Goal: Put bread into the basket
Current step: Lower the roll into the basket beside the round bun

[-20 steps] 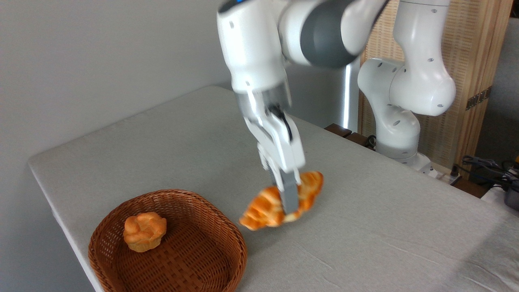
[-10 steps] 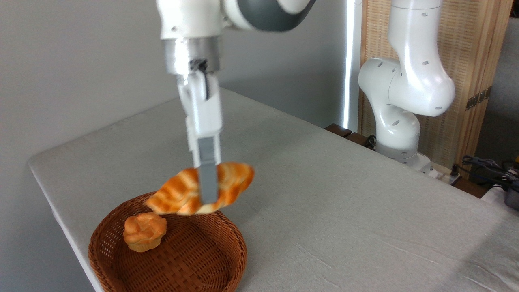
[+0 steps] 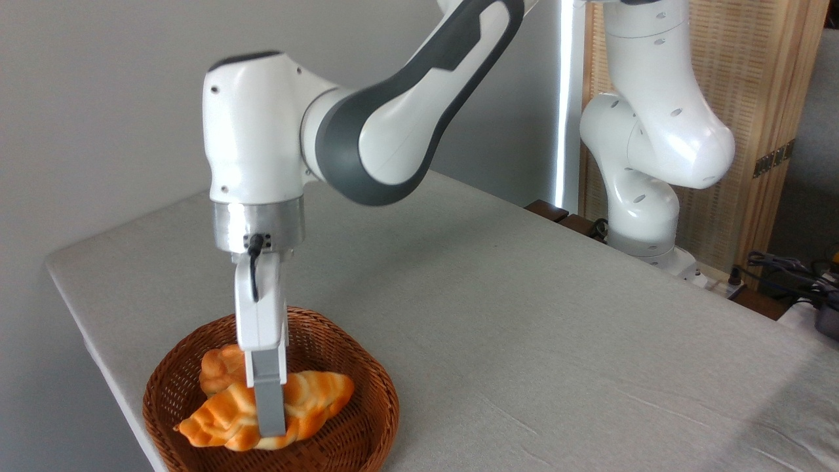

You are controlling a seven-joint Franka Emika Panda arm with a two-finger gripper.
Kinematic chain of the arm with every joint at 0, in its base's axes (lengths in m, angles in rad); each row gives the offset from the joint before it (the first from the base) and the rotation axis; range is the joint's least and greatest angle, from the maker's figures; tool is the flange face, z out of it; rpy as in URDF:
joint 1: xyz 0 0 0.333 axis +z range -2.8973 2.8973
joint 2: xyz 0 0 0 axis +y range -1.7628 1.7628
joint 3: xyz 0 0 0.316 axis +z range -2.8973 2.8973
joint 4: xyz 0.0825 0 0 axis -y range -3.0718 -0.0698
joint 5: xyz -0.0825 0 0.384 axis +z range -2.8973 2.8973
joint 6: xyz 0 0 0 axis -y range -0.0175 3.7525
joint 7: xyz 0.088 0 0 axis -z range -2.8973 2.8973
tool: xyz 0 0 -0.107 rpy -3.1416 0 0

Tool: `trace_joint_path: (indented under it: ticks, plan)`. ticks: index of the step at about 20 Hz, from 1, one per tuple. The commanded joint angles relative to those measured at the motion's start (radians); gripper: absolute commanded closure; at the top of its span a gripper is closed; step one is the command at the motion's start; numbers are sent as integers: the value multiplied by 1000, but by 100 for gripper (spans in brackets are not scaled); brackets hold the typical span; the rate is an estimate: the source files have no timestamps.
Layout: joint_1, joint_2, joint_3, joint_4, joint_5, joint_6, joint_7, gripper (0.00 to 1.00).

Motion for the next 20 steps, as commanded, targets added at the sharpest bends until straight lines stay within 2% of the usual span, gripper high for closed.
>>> trace_joint_path:
  ticks: [1,8,11,15,17,20]
  plan:
    - [-5,23,3,20,27,19,-5,0]
    - [-7,20,3,20,47,19,-3,0]
    - [-7,18,3,20,89,18,-6,0]
    - [-7,14,0,21,87,11,-17,0]
    - [-7,-3,-4,21,83,-7,-91,0]
    - [-7,-22,-43,23,76,-70,-298,0]
